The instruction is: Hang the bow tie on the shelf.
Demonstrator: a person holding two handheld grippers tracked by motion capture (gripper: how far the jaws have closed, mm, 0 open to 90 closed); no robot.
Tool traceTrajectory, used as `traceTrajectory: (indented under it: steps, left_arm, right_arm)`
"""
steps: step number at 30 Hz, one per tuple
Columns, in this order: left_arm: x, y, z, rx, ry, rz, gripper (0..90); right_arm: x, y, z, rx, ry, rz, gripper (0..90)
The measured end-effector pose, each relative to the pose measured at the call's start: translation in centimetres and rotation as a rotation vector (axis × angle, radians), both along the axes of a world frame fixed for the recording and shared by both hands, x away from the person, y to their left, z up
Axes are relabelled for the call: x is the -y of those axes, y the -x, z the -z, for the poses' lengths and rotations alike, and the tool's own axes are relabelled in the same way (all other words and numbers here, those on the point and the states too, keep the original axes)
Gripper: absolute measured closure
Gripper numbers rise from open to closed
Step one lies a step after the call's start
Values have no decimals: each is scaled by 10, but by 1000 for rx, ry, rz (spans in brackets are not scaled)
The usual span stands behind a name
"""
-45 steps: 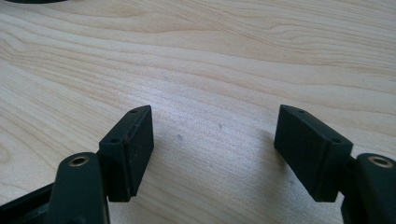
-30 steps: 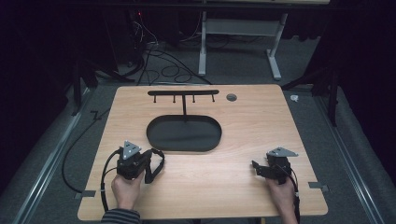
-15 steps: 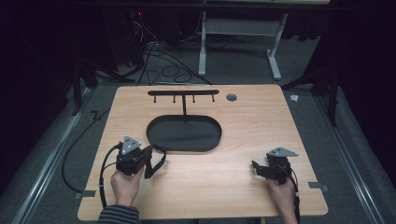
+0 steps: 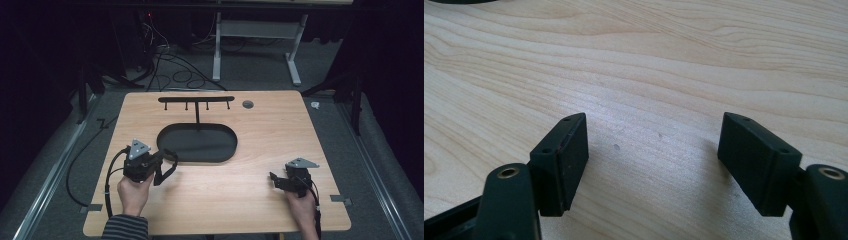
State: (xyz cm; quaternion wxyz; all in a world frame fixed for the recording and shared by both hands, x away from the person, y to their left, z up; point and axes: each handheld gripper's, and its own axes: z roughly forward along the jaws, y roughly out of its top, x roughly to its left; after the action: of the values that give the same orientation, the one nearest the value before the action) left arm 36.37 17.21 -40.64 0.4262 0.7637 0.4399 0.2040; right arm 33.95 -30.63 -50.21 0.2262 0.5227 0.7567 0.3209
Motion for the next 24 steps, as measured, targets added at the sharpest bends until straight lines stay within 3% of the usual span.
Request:
traceTrajectory:
  steps: [8, 24]
  left_arm:
    - [0, -5, -12, 22, 5, 4, 892]
    - [1, -17, -26, 23, 21, 11, 892]
  right_arm:
    - [0, 0, 0, 0, 0, 0, 296]
    - [0, 0, 0, 0, 0, -1, 295]
